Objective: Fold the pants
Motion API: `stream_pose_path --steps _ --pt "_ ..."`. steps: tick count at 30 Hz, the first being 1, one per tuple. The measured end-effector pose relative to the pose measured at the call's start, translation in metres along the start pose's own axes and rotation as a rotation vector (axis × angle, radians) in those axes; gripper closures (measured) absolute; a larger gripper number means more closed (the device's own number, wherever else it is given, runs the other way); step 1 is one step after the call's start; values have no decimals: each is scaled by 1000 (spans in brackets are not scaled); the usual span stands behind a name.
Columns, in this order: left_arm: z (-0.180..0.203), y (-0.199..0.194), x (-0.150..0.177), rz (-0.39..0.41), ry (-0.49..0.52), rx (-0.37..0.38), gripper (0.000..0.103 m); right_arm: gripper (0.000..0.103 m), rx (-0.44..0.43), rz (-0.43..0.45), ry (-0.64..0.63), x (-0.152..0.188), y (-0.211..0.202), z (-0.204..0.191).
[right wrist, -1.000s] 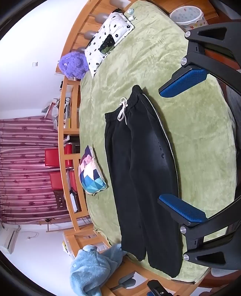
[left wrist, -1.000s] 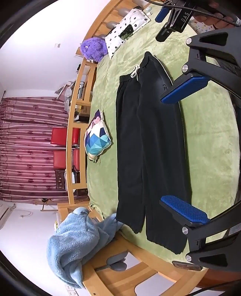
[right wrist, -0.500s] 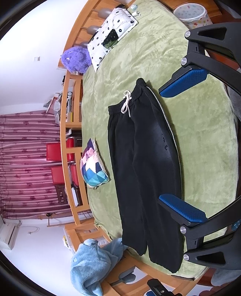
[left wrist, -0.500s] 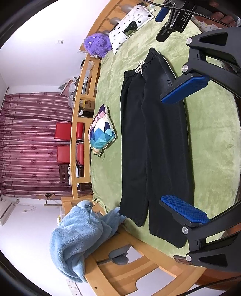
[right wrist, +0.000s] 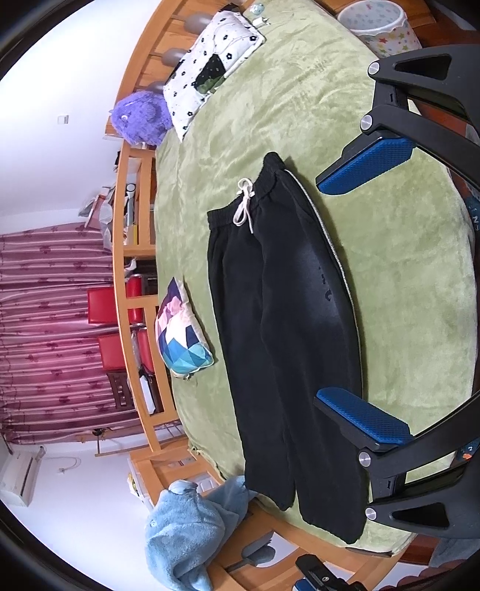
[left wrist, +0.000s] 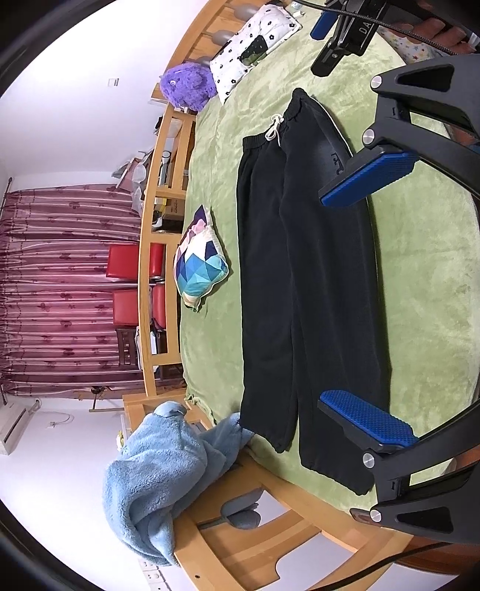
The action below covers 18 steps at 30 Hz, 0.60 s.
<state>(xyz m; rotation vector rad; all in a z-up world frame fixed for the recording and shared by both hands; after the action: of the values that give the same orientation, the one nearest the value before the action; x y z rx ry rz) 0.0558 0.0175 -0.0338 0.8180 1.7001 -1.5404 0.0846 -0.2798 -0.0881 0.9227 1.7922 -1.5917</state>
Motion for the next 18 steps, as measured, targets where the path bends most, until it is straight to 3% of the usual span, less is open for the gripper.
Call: stream_pose_path --steps 18 --pt "0 5 -1 29 -27 22 3 1 11 43 -6 0 7 11"
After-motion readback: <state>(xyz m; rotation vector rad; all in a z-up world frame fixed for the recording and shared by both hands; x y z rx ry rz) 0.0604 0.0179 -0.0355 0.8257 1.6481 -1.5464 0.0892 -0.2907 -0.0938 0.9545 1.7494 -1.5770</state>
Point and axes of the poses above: each gripper's, at about its wrist camera, not at the fingertips, and y roughly the way its jaws point, z to its right, x to its underside, the point moved 8 cm from there along y, roughly the way its jaws point, and after that the axes turned 3 degrees about y, right-handed, at the moved point
